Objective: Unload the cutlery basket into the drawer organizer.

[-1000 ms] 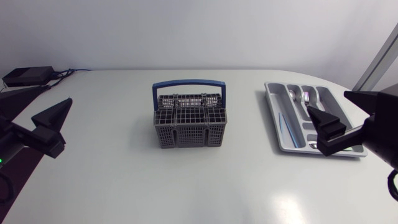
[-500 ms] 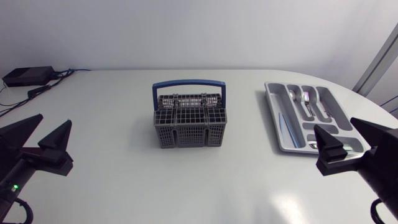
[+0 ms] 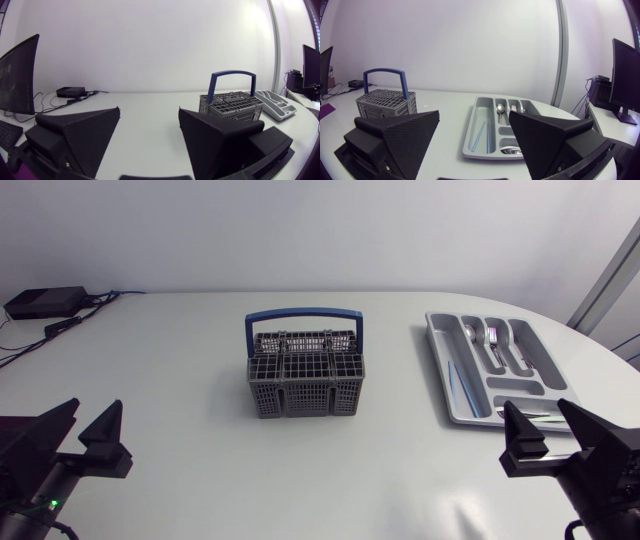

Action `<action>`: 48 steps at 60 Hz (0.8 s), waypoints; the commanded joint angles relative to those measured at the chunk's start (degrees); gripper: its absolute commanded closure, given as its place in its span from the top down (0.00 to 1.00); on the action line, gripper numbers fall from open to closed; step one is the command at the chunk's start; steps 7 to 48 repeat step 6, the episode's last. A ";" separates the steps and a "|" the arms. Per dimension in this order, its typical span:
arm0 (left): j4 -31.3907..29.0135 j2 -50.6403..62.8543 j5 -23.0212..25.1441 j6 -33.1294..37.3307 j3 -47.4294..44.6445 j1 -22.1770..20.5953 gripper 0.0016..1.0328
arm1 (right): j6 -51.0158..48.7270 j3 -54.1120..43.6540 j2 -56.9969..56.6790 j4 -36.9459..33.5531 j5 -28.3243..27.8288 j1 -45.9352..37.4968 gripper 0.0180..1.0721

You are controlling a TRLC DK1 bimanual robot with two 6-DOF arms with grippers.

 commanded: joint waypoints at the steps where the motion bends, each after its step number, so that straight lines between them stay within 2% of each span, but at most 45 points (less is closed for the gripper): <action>1: 0.19 -0.56 -0.51 -1.43 -0.93 -0.45 0.96 | 1.67 -1.15 -0.51 1.02 -0.10 -0.25 0.95; 48: 0.19 -0.56 -0.51 -1.43 -0.93 -0.45 0.96 | 1.67 -1.15 -0.51 1.02 -0.10 -0.25 0.95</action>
